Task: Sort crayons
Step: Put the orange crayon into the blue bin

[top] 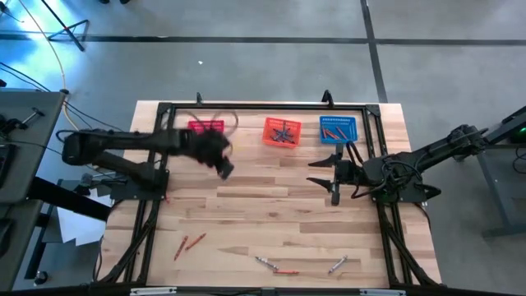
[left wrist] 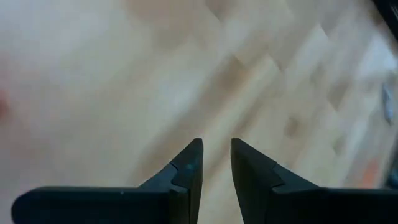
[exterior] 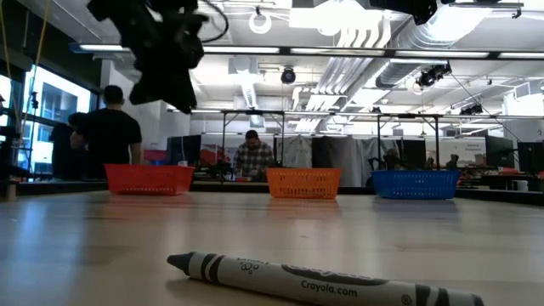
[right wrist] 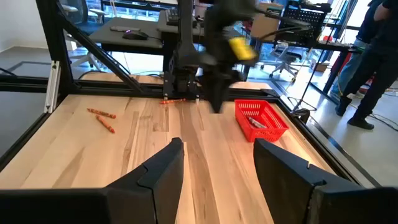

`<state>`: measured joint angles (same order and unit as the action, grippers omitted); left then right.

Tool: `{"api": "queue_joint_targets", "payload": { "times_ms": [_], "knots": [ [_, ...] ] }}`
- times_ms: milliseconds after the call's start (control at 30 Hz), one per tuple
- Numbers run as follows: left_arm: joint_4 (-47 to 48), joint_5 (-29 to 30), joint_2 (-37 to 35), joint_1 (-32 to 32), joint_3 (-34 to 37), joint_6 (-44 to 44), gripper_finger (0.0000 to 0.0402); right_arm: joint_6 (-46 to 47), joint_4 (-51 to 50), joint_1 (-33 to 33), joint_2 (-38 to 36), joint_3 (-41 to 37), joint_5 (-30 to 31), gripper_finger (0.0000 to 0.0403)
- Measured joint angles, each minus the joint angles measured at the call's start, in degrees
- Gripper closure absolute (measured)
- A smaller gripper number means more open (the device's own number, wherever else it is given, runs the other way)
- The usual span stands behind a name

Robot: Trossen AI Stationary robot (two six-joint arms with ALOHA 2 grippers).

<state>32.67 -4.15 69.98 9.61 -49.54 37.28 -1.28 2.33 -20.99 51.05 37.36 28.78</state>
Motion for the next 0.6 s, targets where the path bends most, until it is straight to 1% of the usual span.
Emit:
{"api": "queue_joint_targets", "payload": {
  "times_ms": [133,300,467,600],
  "knots": [
    [1.22,4.6,1.3,-11.33,0.0,11.22,0.0332,-0.04,-0.33,0.0,0.0,0.0,0.0,0.0214],
    [9.25,9.01,4.45,-22.14,0.0,28.14,0.0332,-0.09,-1.6,0.0,0.0,0.0,0.01,0.0214],
    [19.57,8.75,9.07,-29.7,0.03,45.99,0.0332,-0.02,-2.89,0.0,0.0,0.0,0.0,0.0214],
    [22.75,4.93,12.06,-33.26,0.04,53.55,0.0332,-0.07,-3.2,0.0,0.02,0.0,0.0,0.0214]
  ]
}}
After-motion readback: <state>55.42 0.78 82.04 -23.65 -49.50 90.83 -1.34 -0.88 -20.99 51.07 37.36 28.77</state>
